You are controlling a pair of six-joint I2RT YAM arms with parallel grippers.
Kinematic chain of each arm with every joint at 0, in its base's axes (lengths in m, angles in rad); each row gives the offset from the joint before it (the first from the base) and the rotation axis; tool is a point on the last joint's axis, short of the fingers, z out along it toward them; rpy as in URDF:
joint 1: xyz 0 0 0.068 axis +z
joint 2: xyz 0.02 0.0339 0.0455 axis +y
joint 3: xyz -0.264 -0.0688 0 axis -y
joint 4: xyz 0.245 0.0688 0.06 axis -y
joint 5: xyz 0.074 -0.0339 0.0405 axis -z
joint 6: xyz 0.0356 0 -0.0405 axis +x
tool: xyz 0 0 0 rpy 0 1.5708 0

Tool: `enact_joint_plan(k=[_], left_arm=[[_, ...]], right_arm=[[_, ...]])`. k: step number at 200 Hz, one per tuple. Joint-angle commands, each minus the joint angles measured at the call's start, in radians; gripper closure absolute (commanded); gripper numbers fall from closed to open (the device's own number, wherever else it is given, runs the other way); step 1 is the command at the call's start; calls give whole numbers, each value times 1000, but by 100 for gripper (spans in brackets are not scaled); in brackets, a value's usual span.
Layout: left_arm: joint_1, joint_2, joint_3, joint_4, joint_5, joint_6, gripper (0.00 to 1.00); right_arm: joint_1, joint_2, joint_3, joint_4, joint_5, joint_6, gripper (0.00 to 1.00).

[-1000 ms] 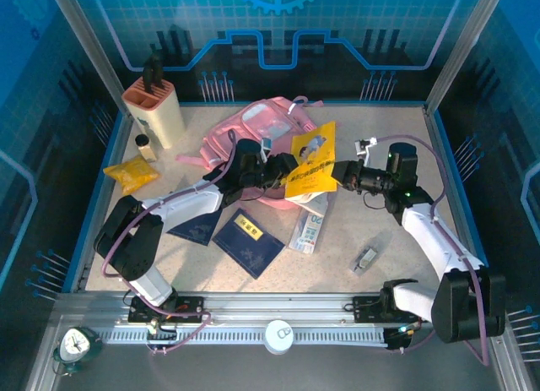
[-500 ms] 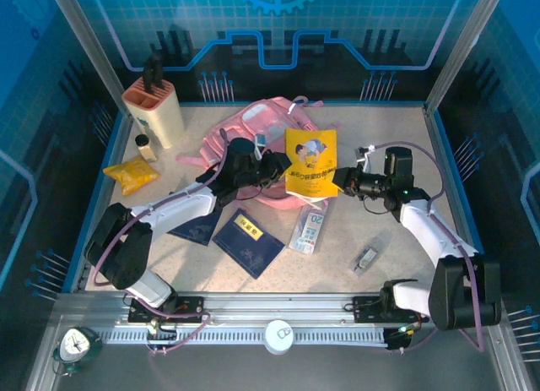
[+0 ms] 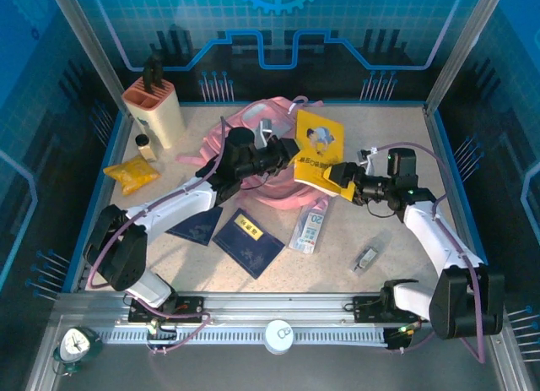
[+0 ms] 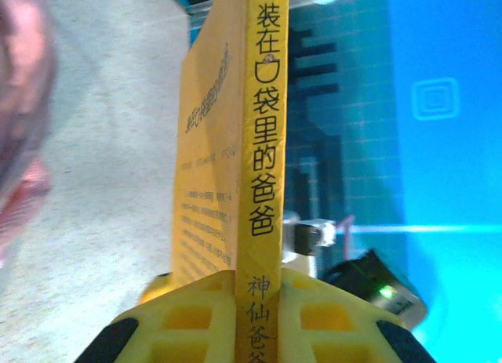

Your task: Pack the student bag

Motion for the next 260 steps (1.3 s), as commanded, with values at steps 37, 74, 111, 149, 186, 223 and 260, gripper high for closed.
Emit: enact_joint_plan(k=[37,74,111,149,186,223,260], left_arm=[[-17,-41,52,110,-2,2,100],[0,-39,-6,54,-44,51,100],[-1,-41,-18,-22,-63,120,100],[-4,-56,-14,-110,-94,202,100],[-24,-57,6,-209,-89,320,73],[-24,-59,51,-436,-168,651,49],[-51,51,139,-585,-216,998,36]], right_arm=[[16,-81,0,303,-135,272,0],[9,-105,-2,392,-162,363,1],[8,-93,37,235,-139,240,36],[-1,-87,52,139,-102,154,79],[-14,-107,82,-16,-36,30,100],[-76,-155,107,-269,106,-121,100],[-126,-175,153,-420,221,-222,100]])
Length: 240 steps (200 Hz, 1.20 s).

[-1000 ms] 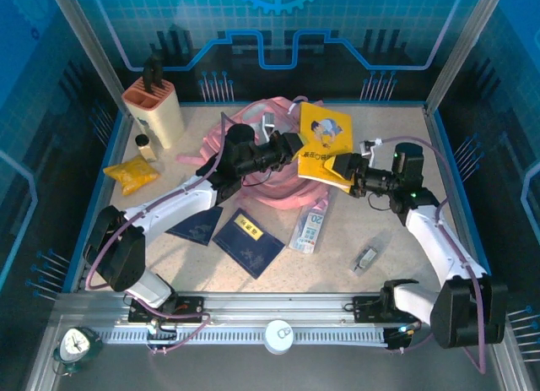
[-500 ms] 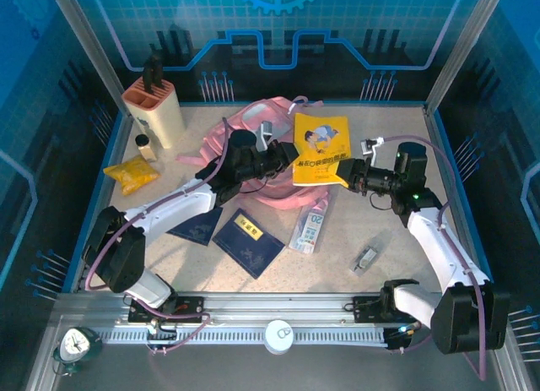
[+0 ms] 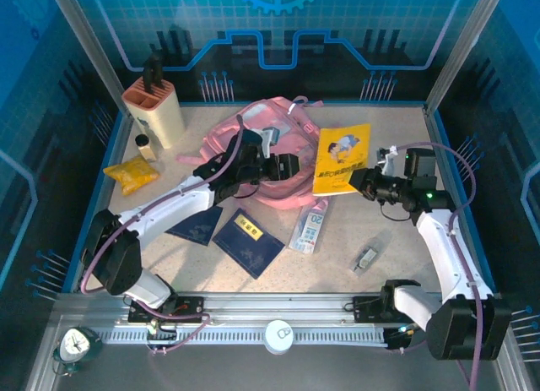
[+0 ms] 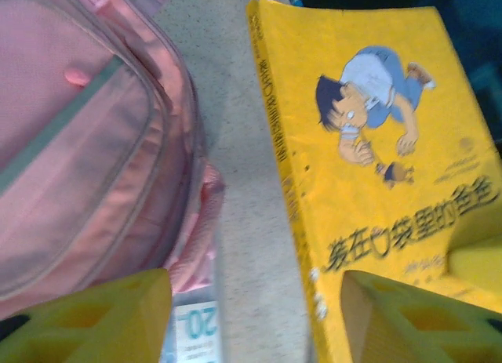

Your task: Pack the student bag

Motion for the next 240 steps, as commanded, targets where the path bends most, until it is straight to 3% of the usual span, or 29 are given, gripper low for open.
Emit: enact_joint_plan(k=[1,25,94,128,154,193,240], left_arm=[[-27,76,82,-157,-63,329,36],[-52,194,184,-255,-153,457,31],[-58,482,383,-313,-309,590,30],[-55,588,466,-326,-468,616,31],[-48,631,471,-287,-500,650,35],[-43,616,465,-235,-573,711,69],[-3,466,447,-227,-561,829,100]], right_arm=[[-31,-35,54,-114,76,-126,100],[-67,-43,50,-135,100,-139,100],[-108,-6,48,-129,89,-145,100],[-110,10,39,-104,59,-131,100],[-114,14,39,-104,60,-132,100],[-115,18,45,-103,61,-131,100],[-93,39,70,-134,50,-137,100]])
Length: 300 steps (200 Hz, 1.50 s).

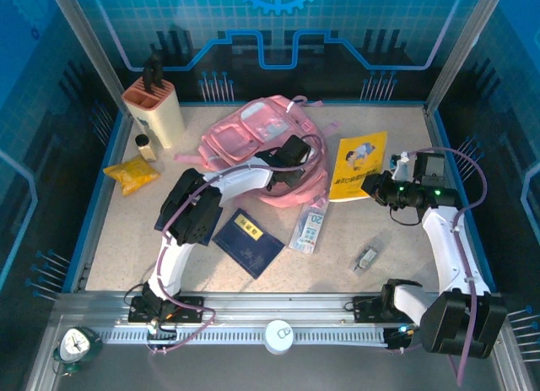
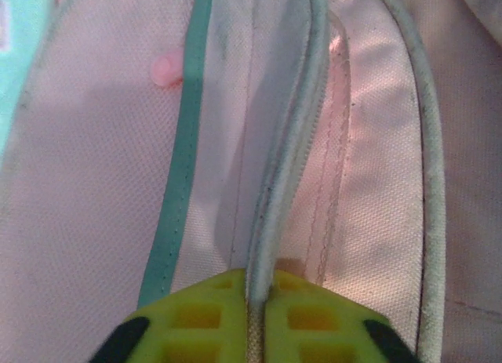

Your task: Pack the student bag

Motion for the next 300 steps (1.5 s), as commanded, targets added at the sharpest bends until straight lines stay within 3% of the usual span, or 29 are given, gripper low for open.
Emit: enact_joint_plan(k=[1,33,80,103,131,145,177,202,248,263,288,300], left_arm=[[43,-140,2,22,-40,87,100],[94,-267,3,23,40,136,100],[163,-373,47,-12,201,145,100],[169,-371,87,-36,192,157,100],[188,-382,98,-19,226,171,100],[201,-384,118,-26,253,171,100],[232,-417,119,-22,346,143,100],[235,-434,114,-20,354,143,100],[267,-444,111,-17,444,131,100],[271,-440,112,-14,448,131,100],[287,-436,108,-1,456,117,100],[294,-434,106,0,455,116,100]], right_arm=[[9,6,57,14,-49,-21,100],[96,51,54,44,-67,7,100],[287,187,76,227,-81,121,100],[338,237,112,223,-45,115,100],[387,273,92,344,-43,150,100],[432,348,120,376,-35,148,100],[482,539,168,635,-67,224,100],[533,674,265,739,-53,240,100],[557,945,484,782,-44,242,100],[563,1008,556,709,-2,208,89],[554,1039,579,622,83,169,57],[550,1001,534,603,136,152,47]])
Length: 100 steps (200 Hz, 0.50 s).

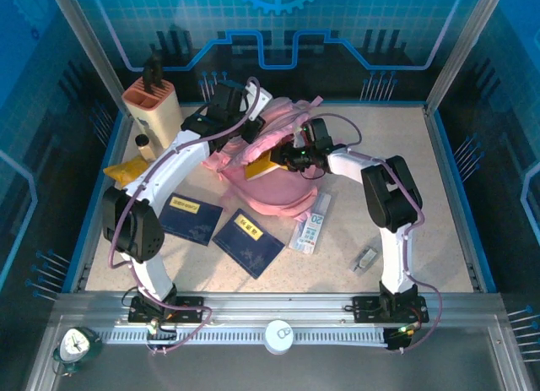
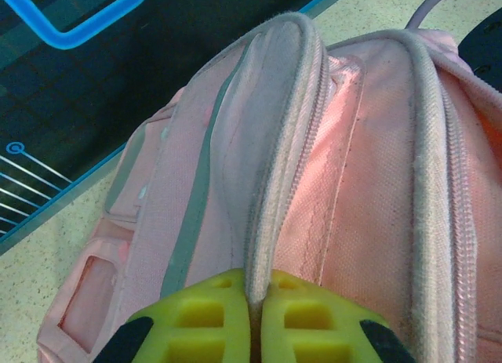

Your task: Pack the student bag

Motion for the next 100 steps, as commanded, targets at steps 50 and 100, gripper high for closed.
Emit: enact_joint_plan(k=[50,100], left_arm=[[21,-73,39,120,83,-28,100],[24,-56,68,106,106,-49,100]], right_arm=[[59,-253,-258,-139,372,-104,32],[145,-147,-184,-54,371,-96,77]])
